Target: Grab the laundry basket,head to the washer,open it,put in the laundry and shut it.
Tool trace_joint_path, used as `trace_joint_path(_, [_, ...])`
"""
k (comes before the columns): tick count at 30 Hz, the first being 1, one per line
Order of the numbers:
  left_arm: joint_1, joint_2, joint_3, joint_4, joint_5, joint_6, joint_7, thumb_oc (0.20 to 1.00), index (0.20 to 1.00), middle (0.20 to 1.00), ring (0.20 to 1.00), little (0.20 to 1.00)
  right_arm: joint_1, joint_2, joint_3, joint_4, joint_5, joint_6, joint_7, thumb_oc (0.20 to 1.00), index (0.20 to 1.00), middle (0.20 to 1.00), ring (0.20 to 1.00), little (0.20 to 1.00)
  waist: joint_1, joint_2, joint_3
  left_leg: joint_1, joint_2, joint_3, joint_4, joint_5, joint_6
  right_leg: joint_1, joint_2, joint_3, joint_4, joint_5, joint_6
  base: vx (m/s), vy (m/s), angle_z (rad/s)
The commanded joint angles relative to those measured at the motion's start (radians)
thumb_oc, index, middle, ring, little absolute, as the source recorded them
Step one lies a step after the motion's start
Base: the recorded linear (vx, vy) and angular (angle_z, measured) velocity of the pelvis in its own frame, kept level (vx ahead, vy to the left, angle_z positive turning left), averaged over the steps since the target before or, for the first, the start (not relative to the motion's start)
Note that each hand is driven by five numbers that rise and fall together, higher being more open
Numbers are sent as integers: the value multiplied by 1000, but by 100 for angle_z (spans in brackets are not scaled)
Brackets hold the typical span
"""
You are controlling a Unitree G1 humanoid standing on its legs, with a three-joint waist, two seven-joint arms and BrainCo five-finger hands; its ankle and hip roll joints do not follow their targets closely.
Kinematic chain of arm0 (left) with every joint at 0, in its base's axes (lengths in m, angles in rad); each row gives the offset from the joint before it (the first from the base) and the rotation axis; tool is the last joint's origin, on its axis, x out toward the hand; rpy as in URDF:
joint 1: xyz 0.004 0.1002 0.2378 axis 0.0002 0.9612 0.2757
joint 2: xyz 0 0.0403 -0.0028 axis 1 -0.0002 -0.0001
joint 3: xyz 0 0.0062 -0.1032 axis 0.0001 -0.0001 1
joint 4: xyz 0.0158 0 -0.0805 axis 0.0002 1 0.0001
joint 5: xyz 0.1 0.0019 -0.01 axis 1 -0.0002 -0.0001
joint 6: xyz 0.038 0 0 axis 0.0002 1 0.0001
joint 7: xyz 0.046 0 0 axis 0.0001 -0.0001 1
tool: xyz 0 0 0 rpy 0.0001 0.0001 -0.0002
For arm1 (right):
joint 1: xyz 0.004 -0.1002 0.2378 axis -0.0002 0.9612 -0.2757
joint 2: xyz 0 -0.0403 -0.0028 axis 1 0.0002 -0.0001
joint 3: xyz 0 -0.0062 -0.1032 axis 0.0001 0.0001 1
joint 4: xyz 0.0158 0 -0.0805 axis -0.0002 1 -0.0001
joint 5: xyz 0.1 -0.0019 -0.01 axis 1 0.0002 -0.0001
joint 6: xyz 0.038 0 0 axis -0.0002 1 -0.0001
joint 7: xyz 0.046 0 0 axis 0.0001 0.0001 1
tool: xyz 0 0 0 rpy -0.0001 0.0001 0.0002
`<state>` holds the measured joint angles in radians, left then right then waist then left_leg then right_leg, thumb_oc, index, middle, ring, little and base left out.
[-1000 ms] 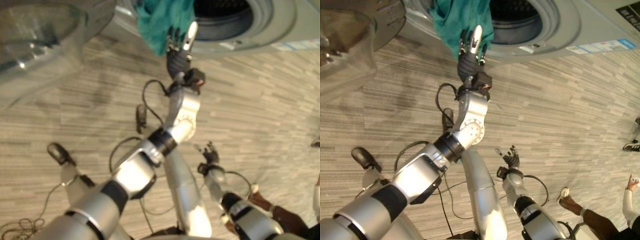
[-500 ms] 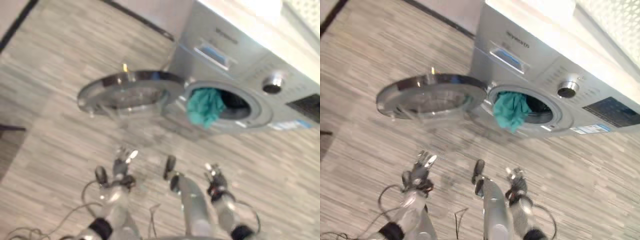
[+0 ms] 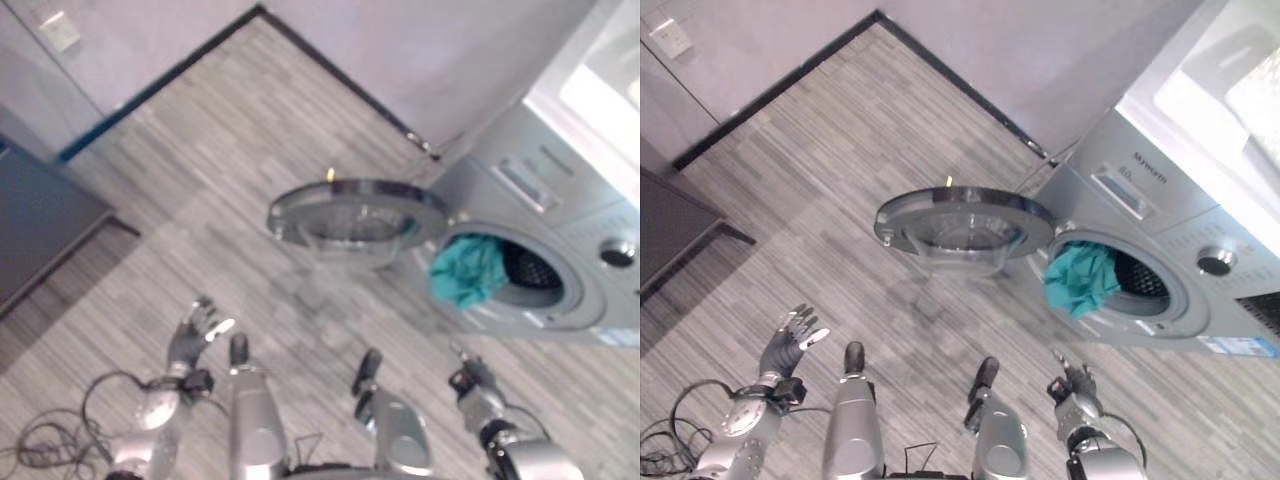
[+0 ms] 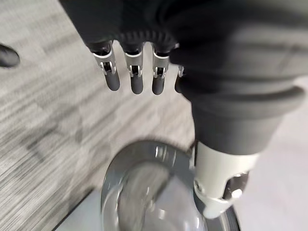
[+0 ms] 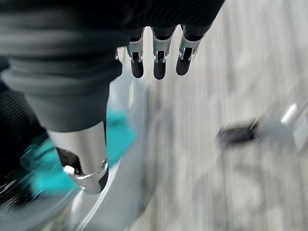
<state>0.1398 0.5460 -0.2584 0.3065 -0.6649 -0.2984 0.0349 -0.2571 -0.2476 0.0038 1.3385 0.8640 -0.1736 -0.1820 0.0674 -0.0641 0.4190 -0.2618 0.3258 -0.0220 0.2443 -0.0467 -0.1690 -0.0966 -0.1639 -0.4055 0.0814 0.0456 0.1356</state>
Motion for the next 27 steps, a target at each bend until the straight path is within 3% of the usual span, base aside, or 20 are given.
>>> trace_joint_path(1, [-25,26,32,1,205,-38,-30,1000,1000,1000,1000,1000,93,49,20,-58,-31,-3,37,1000,1000,1000,1000,1000,42,-14,-58,31,109,-55,120,24,52,-36,76,35,122,-137,1,287,-144,-23])
trace_joint_path(3, [-7,25,48,-6,210,-32,-25,1000,1000,1000,1000,1000,104,59,28,-58,-40,-1,42,1000,1000,1000,1000,1000,50,-16,-64,25,116,-72,158,42,56,-14,92,37,110,-140,-4,146,-87,-51])
trace_joint_path(4, [-1,7,64,2,229,-31,-6,1000,1000,1000,1000,1000,131,80,28,-57,-46,1,47,1000,1000,1000,1000,1000,61,-25,-73,-2,112,-93,212,129,68,19,108,34,73,-129,-20,149,-6,-28])
trace_joint_path(5, [1,-7,66,12,248,-37,1,1000,1000,1000,1000,1000,144,91,28,-61,-41,0,47,1000,1000,1000,1000,1000,55,-17,-90,7,130,-93,224,140,48,54,123,29,49,-151,-14,134,72,-3])
trace_joint_path(7, [-5,-18,62,21,259,-43,14,1000,1000,1000,1000,1000,156,100,30,-69,-40,-1,44,1000,1000,1000,1000,1000,51,-16,-98,10,137,-70,224,176,39,70,118,15,30,-149,-15,90,190,19])
trace_joint_path(8, [-14,-40,65,32,277,-56,38,1000,1000,1000,1000,1000,164,107,30,-82,-37,-1,46,1000,1000,1000,1000,1000,44,-14,-128,67,78,3,129,158,48,73,83,1,2,-110,-13,39,406,40])
trace_joint_path(9, [-23,-52,60,38,286,-65,54,1000,1000,1000,1000,1000,170,114,21,-84,-33,-3,43,1000,1000,1000,1000,1000,41,-16,-136,101,32,31,73,143,37,82,57,0,-8,-90,-2,69,522,29])
trace_joint_path(12, [-32,-73,52,52,312,-71,86,1000,1000,1000,1000,1000,190,117,-5,-95,-28,-3,43,1000,1000,1000,1000,1000,23,-18,-160,146,-89,71,-9,66,41,86,14,4,-15,-53,26,67,394,10])
trace_joint_path(13, [-20,-77,46,58,348,-60,103,1000,1000,1000,1000,1000,212,121,-26,-91,-32,-6,25,1000,1000,1000,1000,1000,10,-14,-184,197,-140,78,-46,9,60,86,-13,11,2,-40,49,60,359,34])
trace_joint_path(14, [-20,-77,46,58,348,-60,103,1000,1000,1000,1000,1000,213,121,-26,-91,-32,-6,24,1000,1000,1000,1000,1000,11,-16,-184,197,-144,80,-50,14,63,84,-17,12,1,-38,50,56,389,12])
trace_joint_path(15, [-20,-79,47,64,374,-61,116,1000,1000,1000,1000,1000,218,121,-34,-97,-45,-7,23,1000,1000,1000,1000,1000,1,-9,-191,220,-168,76,-58,-27,77,74,-32,33,41,-43,54,-12,300,-33])
trace_joint_path(18, [-12,-57,29,74,418,-67,120,1000,1000,1000,1000,1000,253,119,-52,-142,-69,-8,13,1000,1000,1000,1000,1000,-42,11,-176,260,-198,109,-34,-80,133,10,-76,131,253,9,94,-16,300,-38])
trace_joint_path(20, [-8,-56,30,79,426,-67,124,1000,1000,1000,1000,1000,261,119,-51,-156,-88,-8,10,1000,1000,1000,1000,1000,-52,17,-179,272,-203,106,-32,-91,141,-2,-76,168,267,25,107,49,36,-22])
trace_joint_path(21, [-13,-57,36,79,447,-68,130,1000,1000,1000,1000,1000,275,115,-54,-172,-113,-13,0,1000,1000,1000,1000,1000,-55,25,-197,292,-199,95,-39,-109,137,-1,-119,224,180,48,104,86,-78,-4])
trace_joint_path(22, [-12,-57,35,79,447,-68,130,1000,1000,1000,1000,1000,276,114,-53,-173,-114,-12,-1,1000,1000,1000,1000,1000,-56,27,-197,293,-198,95,-39,-110,137,2,-118,223,177,48,104,116,-139,9])
trace_joint_path(26, [-47,-70,25,84,437,-70,145,1000,1000,1000,1000,1000,279,119,-68,-158,-99,-1,-8,1000,1000,1000,1000,1000,-71,21,-218,308,-163,51,-43,-137,98,-4,-216,284,-18,135,110,166,-314,18])
trace_joint_path(27, [-57,-80,7,93,442,-67,143,1000,1000,1000,1000,1000,271,119,-71,-96,-109,23,-7,1000,1000,1000,1000,1000,-65,0,-238,330,-133,40,-61,-140,71,10,-206,250,-44,141,126,237,-436,24])
